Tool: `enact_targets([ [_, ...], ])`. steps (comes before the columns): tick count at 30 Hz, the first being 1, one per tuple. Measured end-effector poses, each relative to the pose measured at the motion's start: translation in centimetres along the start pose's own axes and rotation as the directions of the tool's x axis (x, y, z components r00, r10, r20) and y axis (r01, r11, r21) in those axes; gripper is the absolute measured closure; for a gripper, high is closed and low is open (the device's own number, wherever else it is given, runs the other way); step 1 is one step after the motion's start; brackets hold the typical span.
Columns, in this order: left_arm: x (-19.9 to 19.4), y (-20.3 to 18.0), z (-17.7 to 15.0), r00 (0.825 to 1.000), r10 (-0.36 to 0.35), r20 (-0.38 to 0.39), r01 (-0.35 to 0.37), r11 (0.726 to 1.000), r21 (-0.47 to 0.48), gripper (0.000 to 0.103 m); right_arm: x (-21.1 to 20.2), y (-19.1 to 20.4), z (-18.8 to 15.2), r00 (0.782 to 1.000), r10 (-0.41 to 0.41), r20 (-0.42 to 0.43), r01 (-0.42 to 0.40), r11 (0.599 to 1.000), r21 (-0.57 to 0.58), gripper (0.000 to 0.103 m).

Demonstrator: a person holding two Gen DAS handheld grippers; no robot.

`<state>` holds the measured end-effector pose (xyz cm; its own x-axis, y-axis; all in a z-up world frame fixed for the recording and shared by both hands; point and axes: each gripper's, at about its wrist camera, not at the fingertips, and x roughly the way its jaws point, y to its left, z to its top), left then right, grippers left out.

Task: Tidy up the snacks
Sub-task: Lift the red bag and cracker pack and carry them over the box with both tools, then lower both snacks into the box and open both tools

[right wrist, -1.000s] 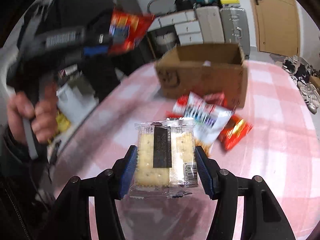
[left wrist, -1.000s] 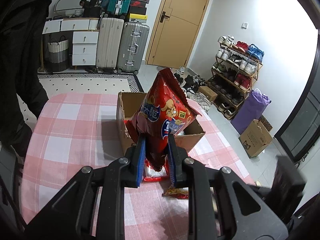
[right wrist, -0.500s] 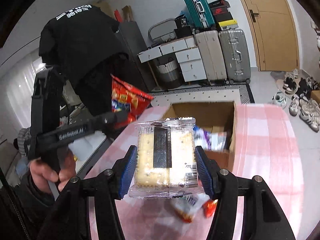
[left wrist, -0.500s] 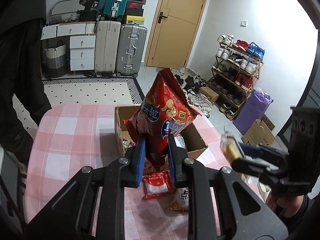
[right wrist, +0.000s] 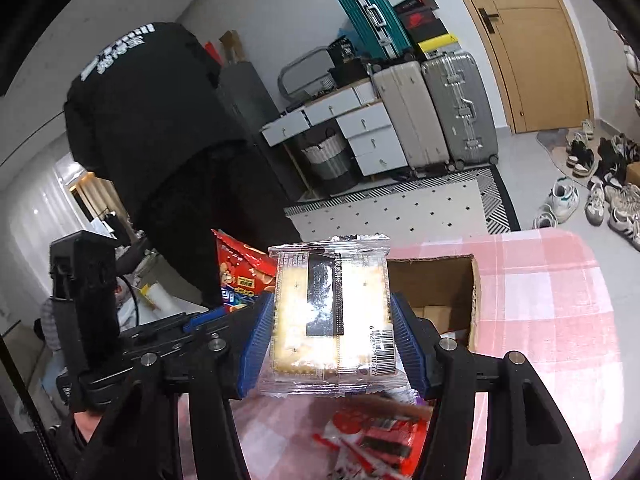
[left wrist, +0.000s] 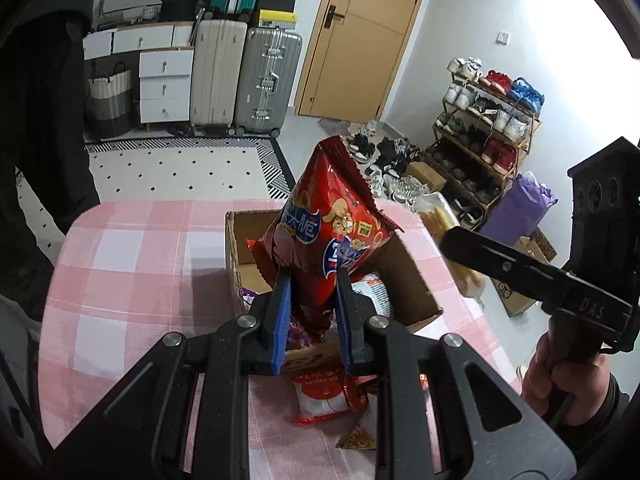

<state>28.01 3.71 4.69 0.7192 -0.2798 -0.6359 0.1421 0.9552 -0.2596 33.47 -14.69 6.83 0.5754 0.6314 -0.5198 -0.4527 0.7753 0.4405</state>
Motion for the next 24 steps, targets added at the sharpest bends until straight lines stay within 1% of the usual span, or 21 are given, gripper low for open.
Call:
enact_targets([
  [2,1.3,0.2,-0.1,1.0,-0.004,-0.02,0.004,1.0,0.001,0.086,0.9,-0.6,-0.4,1.0,-0.011,-0.012,0.011,1.0,0.007,0.045],
  [6,4.0,0.6,-0.3,0.999,-0.006,-0.045,0.006,1.0,0.005,0.086,1.8,-1.6,-1.4,1.0,-0.009,-0.02,0.009,1.0,0.026,0.045],
  [13,7.5,0.8,-0.6,0.997,-0.017,-0.079,0.018,1.0,0.01,0.085,3.3,-2.9,-2.2,0.999,-0.027,-0.033,0.028,0.999,0.036,0.045],
  [15,8.8,0.7,-0.7,0.994,-0.02,-0.107,0.022,1.0,0.02,0.085,3.8,-3.1,-2.4,0.997,-0.062,-0.04,0.063,0.998,0.031,0.045],
  [16,9.3,0.7,-0.8,0.993,-0.01,-0.117,0.012,1.0,0.021,0.085,4.1,-3.3,-2.4,0.995,-0.086,-0.043,0.088,0.995,0.037,0.043],
  [17,9.8,0.7,-0.8,0.992,-0.006,-0.127,0.009,1.0,0.027,0.084,4.4,-3.6,-2.4,0.994,-0.095,-0.052,0.097,0.994,0.047,0.037],
  [18,10.1,0.7,-0.8,0.991,-0.012,-0.13,0.016,1.0,0.027,0.079,4.5,-3.7,-2.4,0.994,-0.092,-0.054,0.095,0.994,0.051,0.035],
  [19,10.1,0.7,-0.8,0.992,-0.016,-0.127,0.019,1.0,0.023,0.07,4.3,-3.7,-2.4,0.994,-0.097,-0.048,0.1,0.994,0.045,0.03],
  [20,10.0,0.8,-0.7,0.992,-0.012,-0.122,0.014,1.0,0.02,0.062,3.9,-3.4,-2.5,0.993,-0.116,-0.034,0.116,0.993,0.024,0.023],
  [21,9.6,0.9,-0.7,0.994,-0.007,-0.111,0.009,1.0,0.017,0.048,3.6,-3.2,-2.5,0.992,-0.123,-0.023,0.123,0.992,0.009,0.02],
  [22,9.2,1.0,-0.6,0.995,-0.001,-0.096,0.003,1.0,0.016,0.044,2.9,-2.8,-2.6,0.993,-0.121,0.001,0.121,0.993,-0.01,0.018],
  [24,8.3,1.0,-0.6,0.998,0.014,-0.069,-0.013,1.0,0.015,0.043,1.8,-2.5,-2.8,0.994,-0.102,0.024,0.103,0.994,-0.021,0.018],
])
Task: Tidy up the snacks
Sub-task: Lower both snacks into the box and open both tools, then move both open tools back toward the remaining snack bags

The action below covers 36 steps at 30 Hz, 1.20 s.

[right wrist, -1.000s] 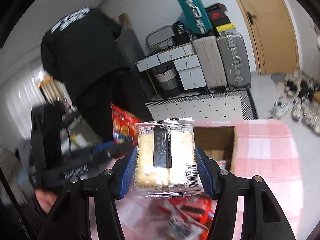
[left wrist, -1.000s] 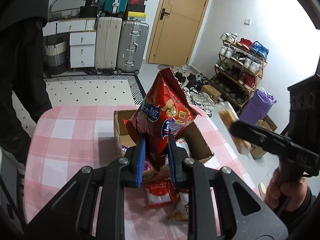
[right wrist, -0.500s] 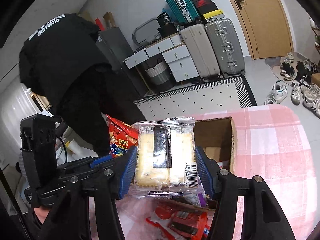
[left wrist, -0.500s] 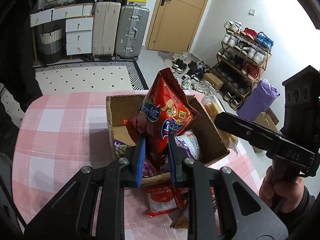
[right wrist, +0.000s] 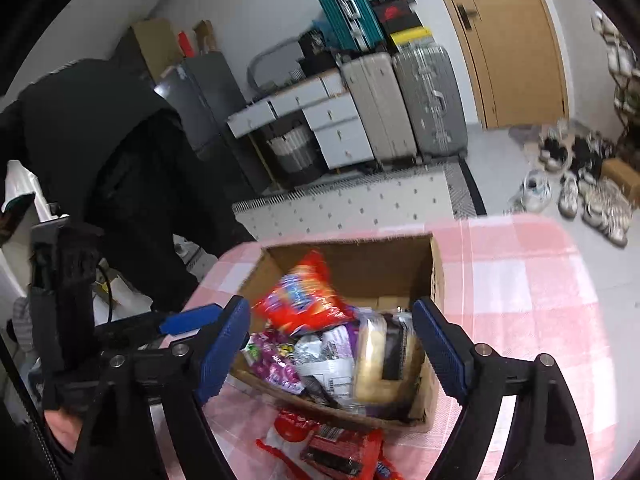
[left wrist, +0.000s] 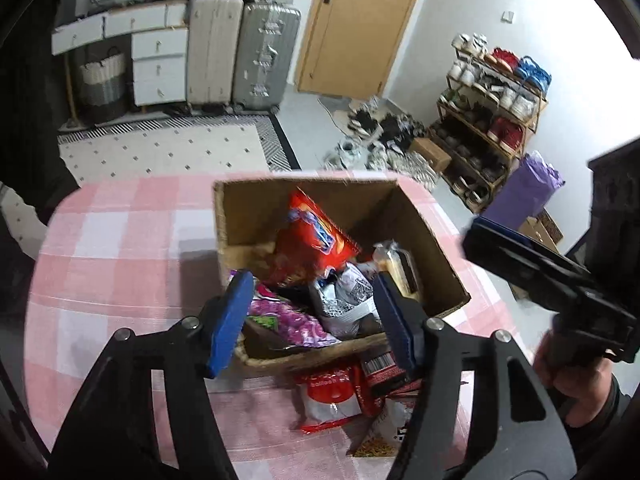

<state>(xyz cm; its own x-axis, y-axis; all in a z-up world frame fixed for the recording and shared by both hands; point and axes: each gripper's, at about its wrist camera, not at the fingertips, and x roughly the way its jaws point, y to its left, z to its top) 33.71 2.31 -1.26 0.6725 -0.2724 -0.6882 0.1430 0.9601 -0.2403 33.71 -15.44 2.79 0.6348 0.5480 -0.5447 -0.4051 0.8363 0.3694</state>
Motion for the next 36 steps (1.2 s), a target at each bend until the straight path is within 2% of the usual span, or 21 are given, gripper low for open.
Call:
enact_targets([
  [4,-1.7,0.0,-0.3,1.0,0.002,0.014,-0.002,1.0,-0.013,0.04,-3.0,0.3,-0.4,0.999,0.003,0.043,-0.003,1.0,-0.002,0.011],
  [11,-5.5,-0.5,-2.2,0.999,0.007,0.04,-0.006,1.0,-0.025,0.034,-8.2,0.4,-1.8,0.995,0.006,0.103,-0.01,0.999,0.034,0.007],
  [14,-7.5,-1.2,-3.1,0.998,0.028,0.064,-0.027,0.999,-0.02,0.02,-10.2,0.6,-2.7,0.992,0.005,0.124,-0.011,0.999,0.046,0.006],
  [20,-10.8,-2.6,-4.9,0.994,0.059,0.093,-0.058,0.998,-0.017,0.017,-12.5,2.1,-4.9,0.992,0.004,0.127,-0.009,0.999,0.045,0.005],
  [23,-12.1,-2.8,-5.9,0.989,0.102,0.103,-0.099,0.994,-0.038,0.0,-13.2,2.8,-6.5,0.992,-0.001,0.126,-0.004,0.999,0.042,0.003],
  [25,-12.7,-2.8,-6.5,0.985,0.13,0.111,-0.126,0.991,-0.041,0.001,-13.5,3.2,-7.7,0.992,-0.011,0.125,0.006,0.999,0.039,0.002],
  [36,-14.9,-2.2,-9.8,0.982,0.14,0.128,-0.131,0.989,-0.073,0.001,-13.3,4.0,-13.0,0.997,-0.065,0.045,0.064,0.998,0.014,0.001],
])
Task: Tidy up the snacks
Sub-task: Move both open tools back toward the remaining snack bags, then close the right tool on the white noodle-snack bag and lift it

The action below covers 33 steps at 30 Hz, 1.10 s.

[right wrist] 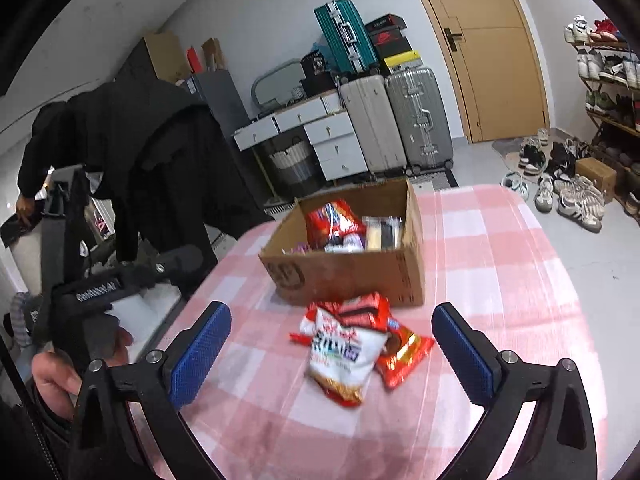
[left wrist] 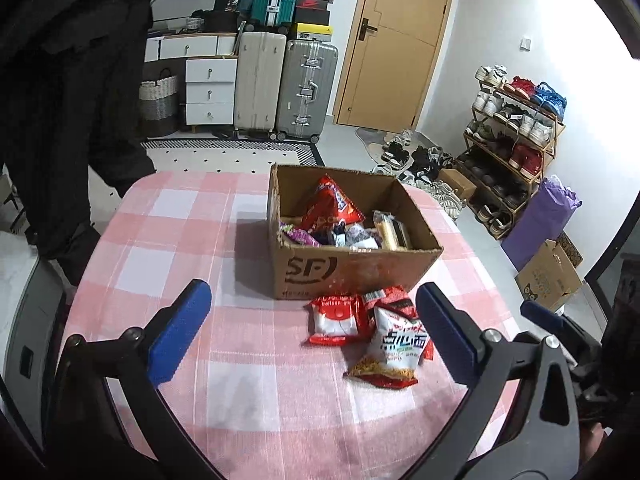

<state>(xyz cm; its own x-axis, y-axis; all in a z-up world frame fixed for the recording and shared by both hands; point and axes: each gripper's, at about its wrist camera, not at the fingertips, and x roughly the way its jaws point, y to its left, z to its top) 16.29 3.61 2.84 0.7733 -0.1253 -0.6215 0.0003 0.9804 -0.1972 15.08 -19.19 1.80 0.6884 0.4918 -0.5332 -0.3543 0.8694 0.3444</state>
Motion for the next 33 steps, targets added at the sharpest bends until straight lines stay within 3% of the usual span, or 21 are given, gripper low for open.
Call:
enact_targets([
  [16,3.7,1.9,-8.3,0.99,0.008,-0.14,-0.019,0.997,-0.071,0.001,6.8,0.0,-5.3,0.987,0.018,-0.157,-0.007,0.998,0.066,0.001],
  [30,6.3,3.7,-10.1,0.978,0.054,-0.204,-0.071,0.995,-0.075,0.001,12.3,0.1,-5.4,0.972,-0.001,-0.236,0.027,0.994,0.108,0.001],
  [33,6.7,4.1,-10.4,0.97,0.119,-0.212,-0.134,0.989,-0.058,0.001,13.4,0.3,-5.1,0.97,-0.005,-0.241,0.034,0.993,0.115,0.001],
])
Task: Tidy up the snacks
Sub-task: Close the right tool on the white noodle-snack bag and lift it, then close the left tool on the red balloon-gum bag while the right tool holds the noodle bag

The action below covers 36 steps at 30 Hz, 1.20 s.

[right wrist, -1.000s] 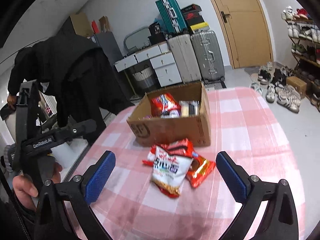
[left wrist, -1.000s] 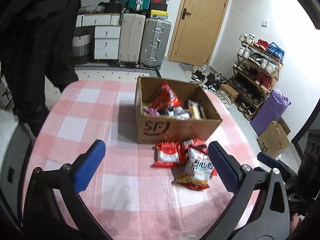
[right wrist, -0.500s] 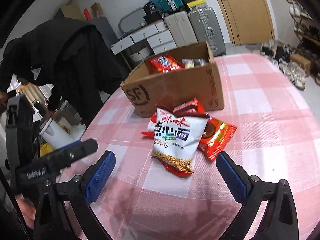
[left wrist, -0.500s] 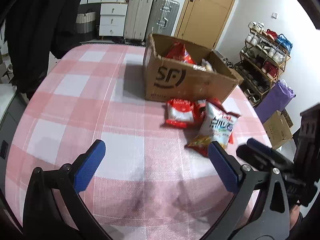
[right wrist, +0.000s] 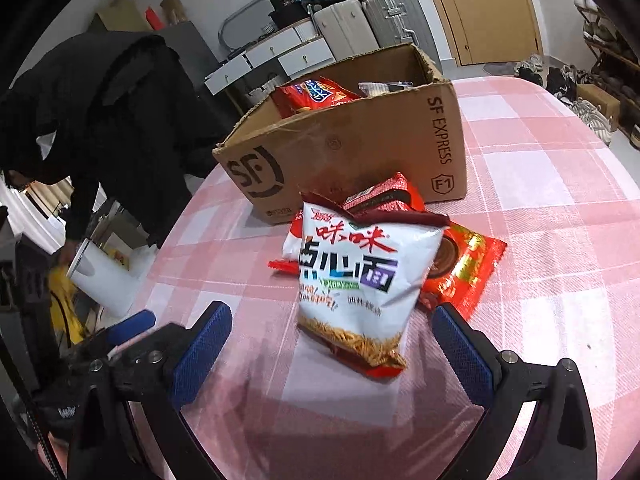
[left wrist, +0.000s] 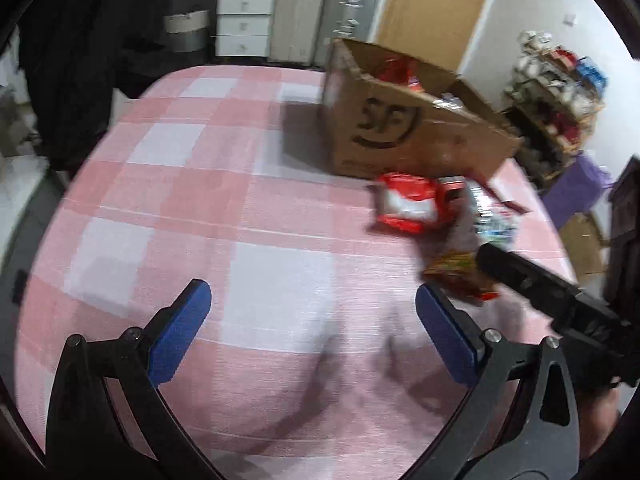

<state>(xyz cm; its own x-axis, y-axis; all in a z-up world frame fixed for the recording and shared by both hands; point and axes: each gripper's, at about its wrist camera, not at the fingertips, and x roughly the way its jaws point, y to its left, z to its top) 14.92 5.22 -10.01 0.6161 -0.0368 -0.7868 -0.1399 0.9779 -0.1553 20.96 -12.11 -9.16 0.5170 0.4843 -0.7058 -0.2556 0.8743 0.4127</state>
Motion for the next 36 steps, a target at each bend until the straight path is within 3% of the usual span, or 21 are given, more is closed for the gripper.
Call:
enact_targets([
  [4,0.2,0.5,-0.2,0.999,0.032,0.006,-0.032,0.999,0.01,0.001,0.5,0.4,0.2,1.0,-0.01,0.015,0.01,1.0,-0.004,0.002],
  [9,0.5,1.2,-0.3,0.999,0.037,-0.016,-0.037,0.999,-0.006,0.001,1.4,0.1,0.1,1.0,-0.024,-0.003,0.024,1.0,0.011,0.026],
  [11,0.6,1.3,-0.4,0.999,0.035,-0.02,-0.036,0.999,-0.006,0.001,1.9,0.0,-0.1,0.999,-0.03,-0.018,0.03,1.0,0.003,0.042],
  [14,0.8,1.5,-0.6,0.999,0.03,-0.032,-0.03,0.999,-0.016,0.001,1.9,0.0,-0.1,1.0,-0.007,-0.026,0.007,1.0,-0.01,0.05],
  [26,0.4,1.4,-1.5,0.998,0.046,-0.05,-0.047,0.999,-0.019,0.001,-0.1,-0.8,-1.1,0.997,0.081,0.005,-0.081,0.997,0.01,0.055],
  [36,0.1,-0.6,-1.0,0.998,0.039,-0.052,-0.038,0.999,0.017,0.001,-6.2,-3.9,-2.2,0.986,0.134,0.096,-0.139,0.989,0.042,0.055],
])
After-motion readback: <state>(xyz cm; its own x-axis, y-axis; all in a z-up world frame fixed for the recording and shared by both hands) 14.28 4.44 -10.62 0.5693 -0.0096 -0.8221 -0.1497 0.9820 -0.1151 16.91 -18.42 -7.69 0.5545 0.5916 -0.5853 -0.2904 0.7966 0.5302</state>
